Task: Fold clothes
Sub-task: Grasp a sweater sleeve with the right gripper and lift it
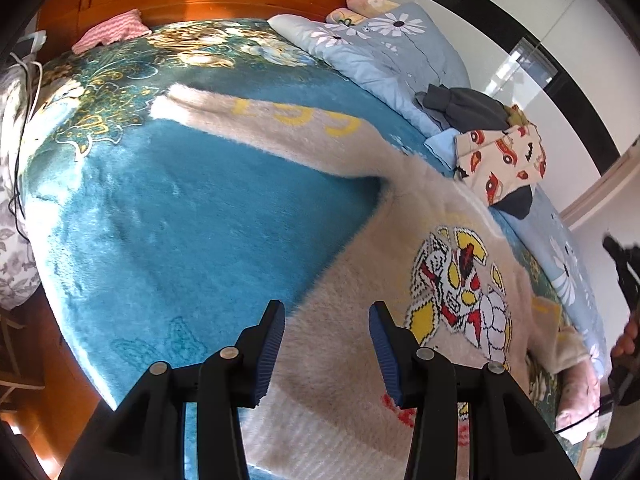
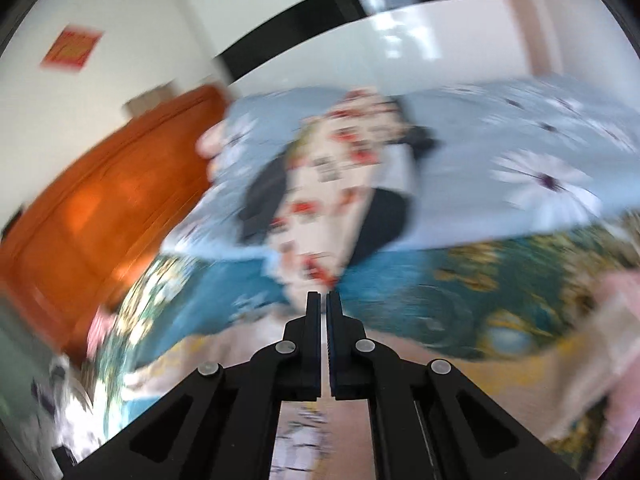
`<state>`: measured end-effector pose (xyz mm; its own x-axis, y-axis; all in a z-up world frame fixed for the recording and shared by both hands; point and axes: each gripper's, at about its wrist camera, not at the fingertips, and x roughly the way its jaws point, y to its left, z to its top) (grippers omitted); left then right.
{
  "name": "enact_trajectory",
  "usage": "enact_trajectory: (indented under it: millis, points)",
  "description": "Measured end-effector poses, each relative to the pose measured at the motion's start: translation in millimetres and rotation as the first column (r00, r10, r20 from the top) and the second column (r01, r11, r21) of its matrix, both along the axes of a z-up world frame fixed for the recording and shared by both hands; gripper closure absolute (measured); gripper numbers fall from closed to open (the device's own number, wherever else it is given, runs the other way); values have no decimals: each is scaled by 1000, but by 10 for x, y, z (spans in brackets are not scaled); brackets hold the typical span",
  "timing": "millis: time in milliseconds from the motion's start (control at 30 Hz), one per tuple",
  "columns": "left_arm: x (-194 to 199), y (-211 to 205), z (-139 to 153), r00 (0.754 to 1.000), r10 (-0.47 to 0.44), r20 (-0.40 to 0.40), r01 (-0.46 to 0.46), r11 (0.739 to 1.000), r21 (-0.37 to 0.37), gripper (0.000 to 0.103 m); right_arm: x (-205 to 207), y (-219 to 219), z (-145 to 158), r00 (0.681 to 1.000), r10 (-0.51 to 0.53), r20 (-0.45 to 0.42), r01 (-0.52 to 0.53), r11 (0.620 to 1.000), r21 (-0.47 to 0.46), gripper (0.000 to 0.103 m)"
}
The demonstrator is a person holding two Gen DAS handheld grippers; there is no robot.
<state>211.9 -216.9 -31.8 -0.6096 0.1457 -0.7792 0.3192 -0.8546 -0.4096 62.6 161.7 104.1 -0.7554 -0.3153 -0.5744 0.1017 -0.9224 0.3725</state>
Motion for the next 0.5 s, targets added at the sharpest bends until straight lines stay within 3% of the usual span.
enact_trajectory:
  millis: [100, 267, 367, 500]
  points:
    - [36, -89, -21, 1000, 26, 6, -26, 1000, 13, 55, -172, -636, -227, 989, 135, 67, -138, 990, 39, 101]
    - [136, -209, -46, 998, 56, 20, -56, 998, 18, 55, -314, -1458, -782, 936, 278, 215, -303, 949, 92, 101]
    - [186, -277, -50, 997, 72, 24, -73, 997, 20, 55, -278, -1503, -923, 918, 303, 257, -325, 944, 48, 101]
    - [188, -294, -60, 996, 82, 23, -82, 996, 32, 55, -209, -1075, -829, 947, 220, 234, -232, 973, 21, 101]
